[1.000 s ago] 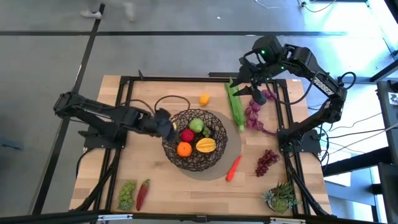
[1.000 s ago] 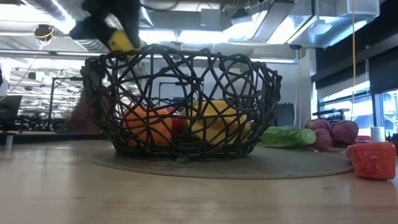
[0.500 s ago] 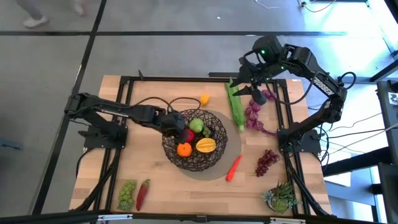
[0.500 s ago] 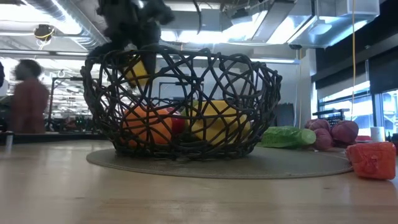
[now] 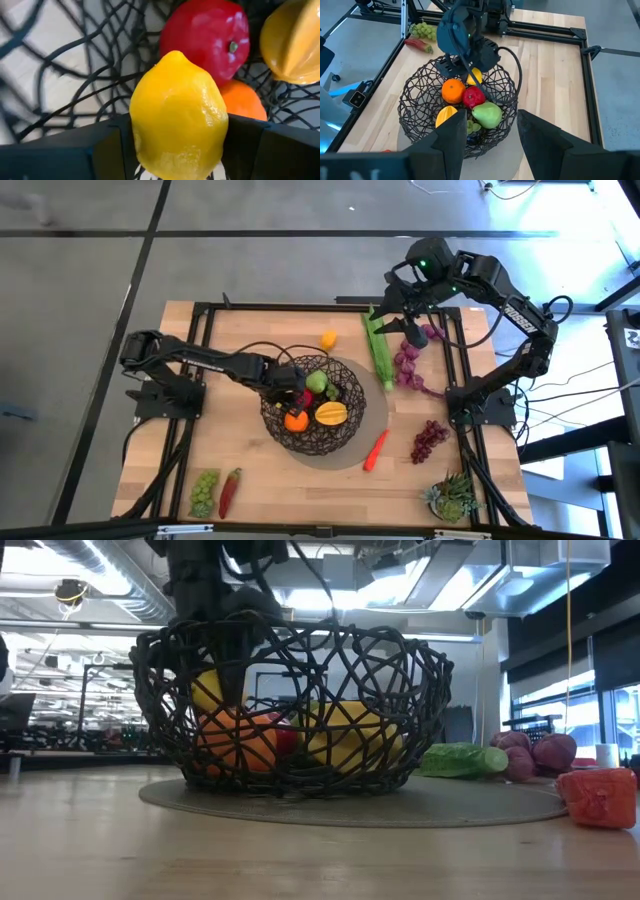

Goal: Build produce basket
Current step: Put the bottom lemon into the wire basket

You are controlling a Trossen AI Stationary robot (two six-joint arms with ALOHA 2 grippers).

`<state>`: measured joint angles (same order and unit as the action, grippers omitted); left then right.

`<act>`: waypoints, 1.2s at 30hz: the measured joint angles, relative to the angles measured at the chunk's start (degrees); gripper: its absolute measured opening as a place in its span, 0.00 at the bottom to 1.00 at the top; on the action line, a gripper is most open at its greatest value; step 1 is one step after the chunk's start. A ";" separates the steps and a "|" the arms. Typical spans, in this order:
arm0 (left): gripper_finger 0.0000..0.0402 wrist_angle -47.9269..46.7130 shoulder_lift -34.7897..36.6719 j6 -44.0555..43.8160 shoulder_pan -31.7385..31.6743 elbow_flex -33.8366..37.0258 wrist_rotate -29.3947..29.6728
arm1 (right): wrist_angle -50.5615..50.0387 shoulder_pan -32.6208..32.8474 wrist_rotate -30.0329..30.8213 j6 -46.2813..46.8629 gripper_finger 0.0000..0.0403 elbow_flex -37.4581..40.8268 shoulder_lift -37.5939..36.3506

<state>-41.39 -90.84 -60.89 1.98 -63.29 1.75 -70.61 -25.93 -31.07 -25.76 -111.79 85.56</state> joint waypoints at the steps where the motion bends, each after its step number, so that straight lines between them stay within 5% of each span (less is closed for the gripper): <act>1: 0.47 -0.02 -0.37 0.03 0.00 0.00 -0.01 | -0.02 0.00 0.00 0.00 0.44 0.00 0.00; 15: 0.48 -0.52 -0.84 -1.89 -2.14 0.00 -6.65 | -0.02 0.00 0.00 0.00 0.44 0.00 0.00; 36: 0.49 -0.32 -0.82 -1.16 -2.03 0.00 -5.24 | 0.00 -0.02 0.00 0.00 0.44 0.00 0.00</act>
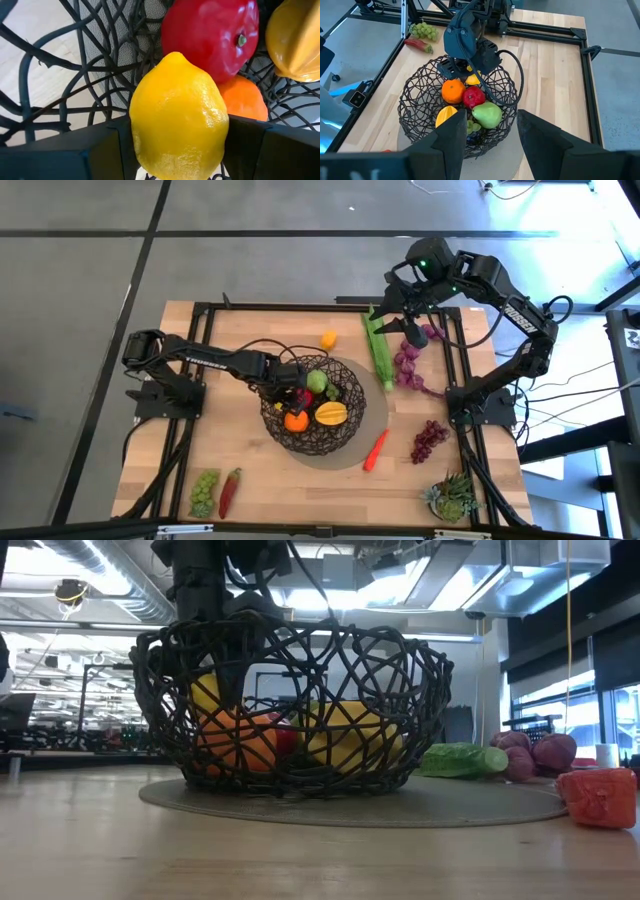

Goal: Build produce basket
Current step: Put the bottom lemon into the wire basket

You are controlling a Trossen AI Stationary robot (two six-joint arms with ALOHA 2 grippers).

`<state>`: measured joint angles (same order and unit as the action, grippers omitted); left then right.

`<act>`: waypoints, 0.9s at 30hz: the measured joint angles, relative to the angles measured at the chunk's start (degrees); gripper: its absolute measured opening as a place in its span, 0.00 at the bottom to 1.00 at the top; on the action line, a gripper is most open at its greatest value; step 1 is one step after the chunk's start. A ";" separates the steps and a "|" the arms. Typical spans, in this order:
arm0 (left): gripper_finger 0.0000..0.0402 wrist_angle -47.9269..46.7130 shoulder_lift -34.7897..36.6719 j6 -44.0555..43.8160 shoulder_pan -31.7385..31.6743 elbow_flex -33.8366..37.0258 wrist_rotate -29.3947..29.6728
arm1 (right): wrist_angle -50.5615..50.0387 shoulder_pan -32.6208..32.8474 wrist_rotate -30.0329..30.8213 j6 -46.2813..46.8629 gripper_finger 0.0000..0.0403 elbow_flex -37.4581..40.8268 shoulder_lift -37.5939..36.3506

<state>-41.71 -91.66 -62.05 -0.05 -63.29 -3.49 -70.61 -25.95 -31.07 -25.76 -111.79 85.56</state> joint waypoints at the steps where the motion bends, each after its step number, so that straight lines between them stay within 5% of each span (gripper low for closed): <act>1: 0.49 -0.04 0.00 0.51 -0.03 0.00 0.04 | 0.00 0.00 0.00 0.00 0.44 0.00 0.00; 27: 0.63 0.22 1.04 2.69 -0.07 0.00 2.03 | 0.02 0.01 0.00 0.00 0.44 0.00 0.00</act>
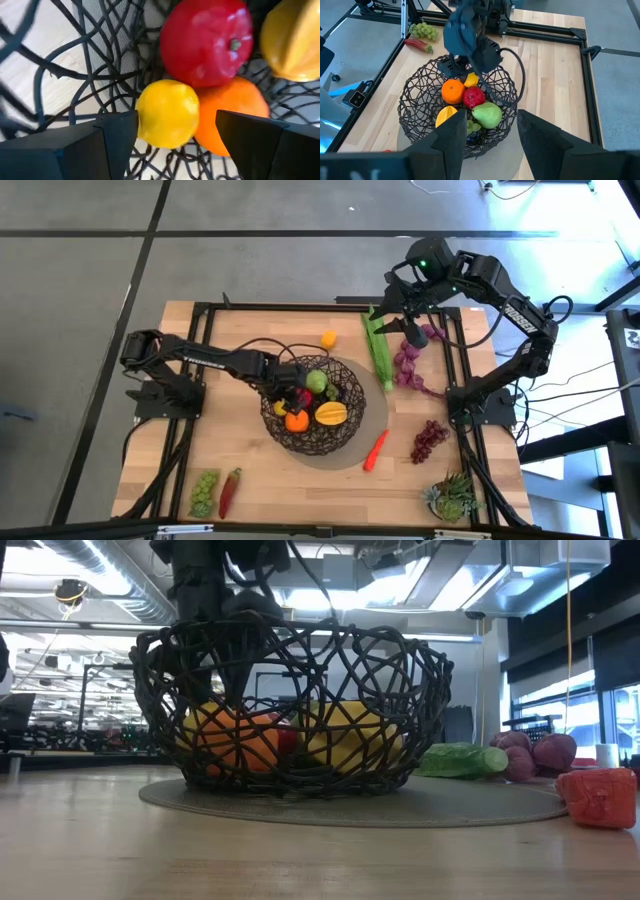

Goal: Build produce basket
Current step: Put the bottom lemon into the wire basket, then put the lemon into the wire basket

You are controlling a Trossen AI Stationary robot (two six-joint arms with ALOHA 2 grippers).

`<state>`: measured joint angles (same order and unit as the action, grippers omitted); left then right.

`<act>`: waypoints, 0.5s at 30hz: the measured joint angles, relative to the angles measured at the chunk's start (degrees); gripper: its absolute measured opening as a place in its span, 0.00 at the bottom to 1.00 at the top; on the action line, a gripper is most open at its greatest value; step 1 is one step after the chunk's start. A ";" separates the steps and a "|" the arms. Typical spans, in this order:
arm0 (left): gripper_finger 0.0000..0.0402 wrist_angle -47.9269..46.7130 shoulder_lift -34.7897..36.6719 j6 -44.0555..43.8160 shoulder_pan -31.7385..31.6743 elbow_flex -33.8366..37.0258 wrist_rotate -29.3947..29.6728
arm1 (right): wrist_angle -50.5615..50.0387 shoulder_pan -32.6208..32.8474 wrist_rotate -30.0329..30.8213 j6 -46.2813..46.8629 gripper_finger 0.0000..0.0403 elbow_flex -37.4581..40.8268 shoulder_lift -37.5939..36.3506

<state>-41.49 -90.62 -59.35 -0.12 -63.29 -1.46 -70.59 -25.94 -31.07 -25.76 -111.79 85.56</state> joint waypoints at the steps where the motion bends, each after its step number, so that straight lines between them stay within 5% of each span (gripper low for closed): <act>1: 0.63 0.13 0.64 0.00 0.00 -0.02 0.33 | 0.00 0.01 0.00 0.00 0.44 0.00 0.00; 15: 0.64 2.05 15.49 10.91 -0.15 -0.07 14.52 | 0.16 -0.01 0.00 0.00 0.44 0.00 0.00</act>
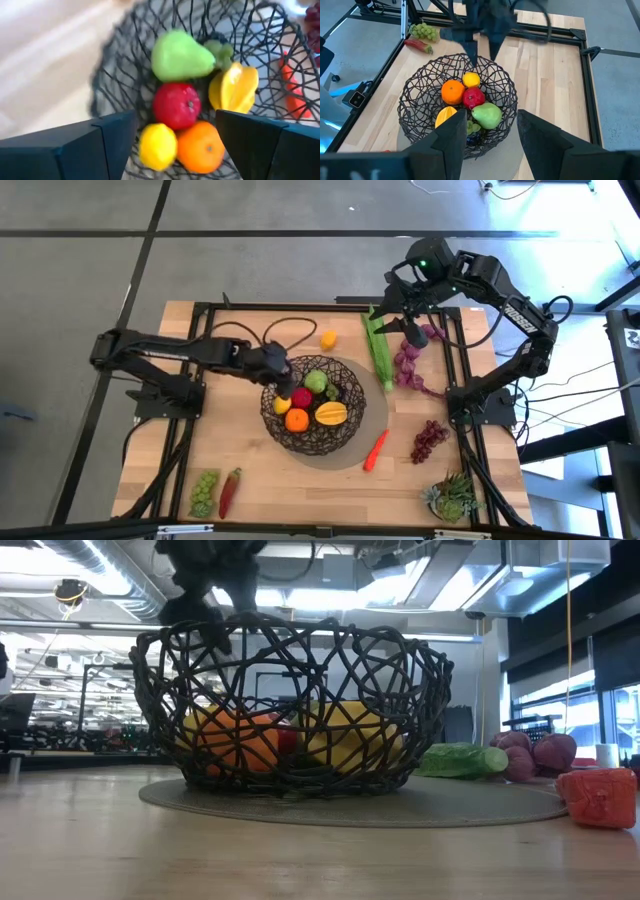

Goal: Build produce basket
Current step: Put the lemon into the wire basket

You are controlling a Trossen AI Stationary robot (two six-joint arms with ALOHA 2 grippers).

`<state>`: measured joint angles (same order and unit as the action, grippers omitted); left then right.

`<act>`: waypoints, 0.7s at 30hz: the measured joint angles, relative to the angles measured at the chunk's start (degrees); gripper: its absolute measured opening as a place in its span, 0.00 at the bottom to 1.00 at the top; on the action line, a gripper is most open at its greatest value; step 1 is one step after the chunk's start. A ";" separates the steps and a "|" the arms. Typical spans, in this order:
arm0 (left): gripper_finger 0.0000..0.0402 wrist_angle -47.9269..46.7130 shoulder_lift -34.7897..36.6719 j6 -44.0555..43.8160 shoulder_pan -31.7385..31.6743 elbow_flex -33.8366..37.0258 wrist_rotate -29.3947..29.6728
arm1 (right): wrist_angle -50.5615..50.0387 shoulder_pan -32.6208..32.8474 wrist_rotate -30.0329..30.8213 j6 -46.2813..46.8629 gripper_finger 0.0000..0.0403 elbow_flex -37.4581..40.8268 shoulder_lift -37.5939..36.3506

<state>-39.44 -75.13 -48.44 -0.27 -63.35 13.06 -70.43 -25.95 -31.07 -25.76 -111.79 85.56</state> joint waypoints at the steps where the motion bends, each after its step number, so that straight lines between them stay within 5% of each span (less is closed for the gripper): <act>1: 0.64 0.10 0.56 1.86 -0.29 0.00 1.07 | 0.00 0.00 0.00 0.00 0.44 0.00 0.00; 16: 0.63 1.08 0.96 12.98 -3.96 0.04 7.43 | 1.02 0.00 -0.08 0.24 0.44 0.00 0.00; 21: 0.64 1.09 0.96 16.88 -3.96 0.04 7.43 | 2.46 0.04 1.02 7.92 0.44 -0.01 0.23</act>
<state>-38.35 -74.17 -31.56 -4.23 -63.31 20.49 -67.97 -25.91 -30.05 -17.84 -111.80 85.78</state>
